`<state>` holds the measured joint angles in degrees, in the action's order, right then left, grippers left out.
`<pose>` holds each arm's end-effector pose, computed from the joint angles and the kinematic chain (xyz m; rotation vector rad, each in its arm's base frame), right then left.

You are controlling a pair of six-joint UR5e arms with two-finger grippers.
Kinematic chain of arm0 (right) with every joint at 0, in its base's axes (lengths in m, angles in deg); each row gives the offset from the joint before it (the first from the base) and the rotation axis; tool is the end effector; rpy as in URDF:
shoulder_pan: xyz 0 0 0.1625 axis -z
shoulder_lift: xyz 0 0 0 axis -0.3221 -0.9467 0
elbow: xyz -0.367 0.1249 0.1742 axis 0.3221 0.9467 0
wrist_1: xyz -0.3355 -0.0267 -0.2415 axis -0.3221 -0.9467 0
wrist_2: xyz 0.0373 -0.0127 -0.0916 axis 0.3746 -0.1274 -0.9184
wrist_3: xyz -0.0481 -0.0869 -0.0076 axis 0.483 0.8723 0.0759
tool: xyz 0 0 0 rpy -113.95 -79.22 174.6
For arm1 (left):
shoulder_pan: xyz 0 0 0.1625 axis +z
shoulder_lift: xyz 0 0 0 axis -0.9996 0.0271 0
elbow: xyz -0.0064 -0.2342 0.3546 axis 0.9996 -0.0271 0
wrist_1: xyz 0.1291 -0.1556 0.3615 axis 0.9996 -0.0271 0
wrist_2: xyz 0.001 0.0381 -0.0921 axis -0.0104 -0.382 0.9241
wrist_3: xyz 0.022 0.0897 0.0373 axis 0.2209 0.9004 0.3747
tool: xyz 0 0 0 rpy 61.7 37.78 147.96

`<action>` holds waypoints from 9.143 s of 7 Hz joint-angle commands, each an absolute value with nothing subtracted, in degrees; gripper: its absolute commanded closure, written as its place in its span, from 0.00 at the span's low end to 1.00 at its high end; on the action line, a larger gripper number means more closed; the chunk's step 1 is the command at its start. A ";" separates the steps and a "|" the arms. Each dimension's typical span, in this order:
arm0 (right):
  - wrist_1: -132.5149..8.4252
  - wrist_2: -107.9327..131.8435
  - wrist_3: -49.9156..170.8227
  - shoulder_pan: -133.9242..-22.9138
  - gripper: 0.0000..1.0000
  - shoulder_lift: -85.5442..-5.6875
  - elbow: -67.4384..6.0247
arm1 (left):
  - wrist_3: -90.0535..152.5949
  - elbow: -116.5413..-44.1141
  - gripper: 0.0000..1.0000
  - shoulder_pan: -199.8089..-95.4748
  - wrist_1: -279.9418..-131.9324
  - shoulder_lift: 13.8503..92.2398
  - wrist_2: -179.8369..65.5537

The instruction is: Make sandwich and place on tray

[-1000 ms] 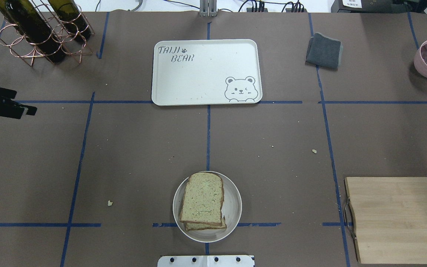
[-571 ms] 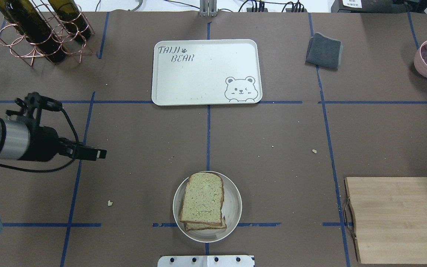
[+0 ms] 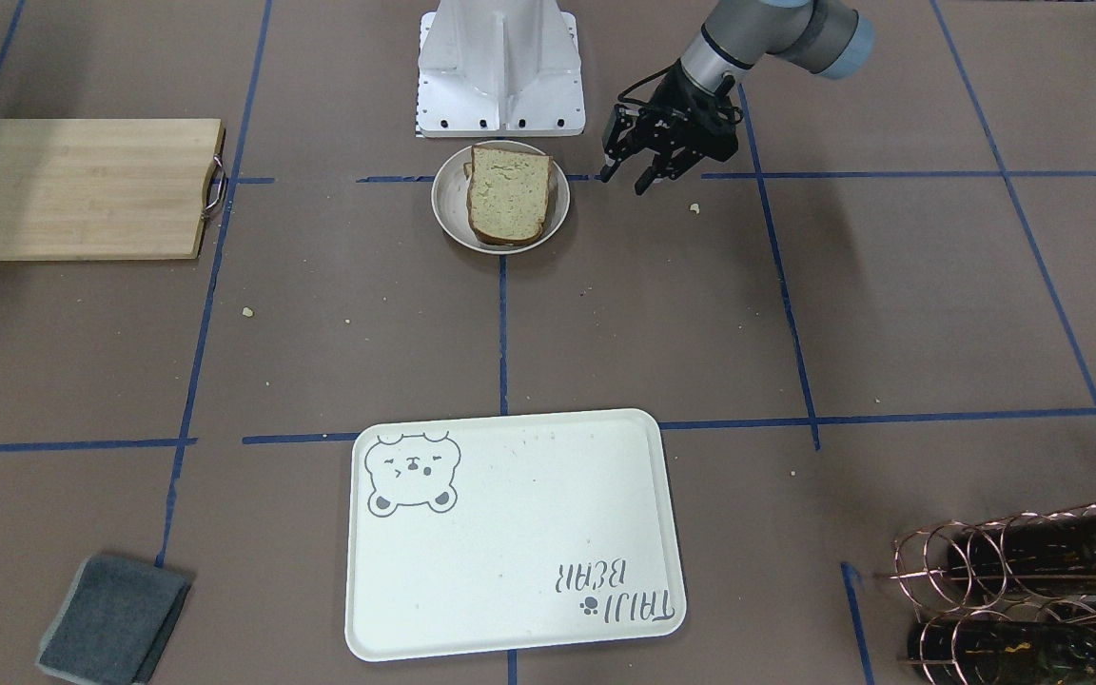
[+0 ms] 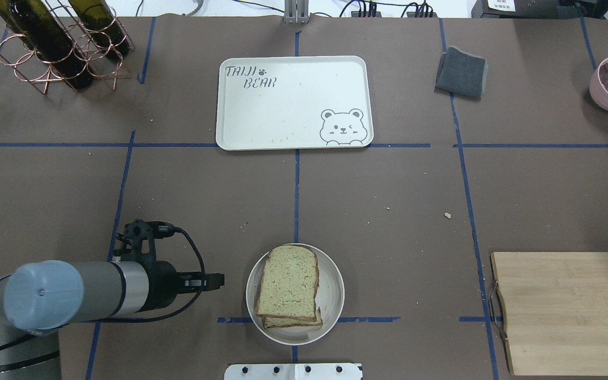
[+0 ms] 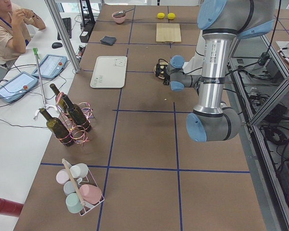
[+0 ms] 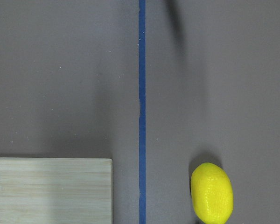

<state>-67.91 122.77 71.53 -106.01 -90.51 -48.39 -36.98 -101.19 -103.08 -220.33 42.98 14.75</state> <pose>0.0489 -0.3200 0.6428 -0.0006 -0.7668 0.0219 0.4812 -0.2571 0.3134 0.1854 1.2444 -0.0774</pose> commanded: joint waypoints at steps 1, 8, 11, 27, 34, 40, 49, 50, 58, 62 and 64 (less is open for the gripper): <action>-67.92 122.79 72.12 -106.15 0.00 -90.59 -48.37 | -39.43 -96.26 0.62 -101.37 -217.19 48.99 13.96; -67.92 122.53 72.30 -106.41 0.00 -89.98 -47.31 | -39.43 -92.37 0.94 -99.43 -217.27 52.96 13.87; -67.92 122.35 72.30 -106.41 0.00 -89.80 -46.87 | -39.43 -93.32 1.00 -99.78 -217.19 52.96 14.14; -67.83 122.44 72.30 -107.29 0.00 -89.98 -46.08 | -18.95 -45.87 0.68 -131.52 -221.23 86.54 29.96; -67.83 122.35 72.38 -107.64 0.00 -89.98 -46.26 | 8.74 -84.78 0.00 -138.53 -199.76 65.16 35.75; -67.74 122.26 72.38 -107.91 0.00 -89.98 -46.52 | 53.68 -94.15 0.00 -166.62 -162.66 44.45 47.10; -67.74 122.00 72.47 -108.00 0.00 -90.15 -46.43 | 63.31 -95.89 0.00 -181.08 -161.73 27.57 50.96; -67.74 122.00 72.47 -108.00 0.00 -90.24 -46.35 | 63.40 -94.14 0.00 -180.82 -162.42 27.30 51.31; -67.74 122.00 72.56 -108.00 0.00 -89.98 -46.34 | 63.40 -95.18 0.00 -180.82 -170.43 20.62 53.07; -67.83 122.00 72.56 -108.00 0.00 -89.98 -46.34 | 63.40 -95.35 0.00 -180.73 -170.78 21.06 53.16; -67.74 122.00 72.56 -108.00 0.00 -89.98 -46.34 | 63.40 -95.35 0.00 -180.73 -171.04 20.97 53.16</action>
<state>-67.76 122.00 72.56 -108.00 -89.98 -46.35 63.41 -95.33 -180.72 -170.92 21.04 53.16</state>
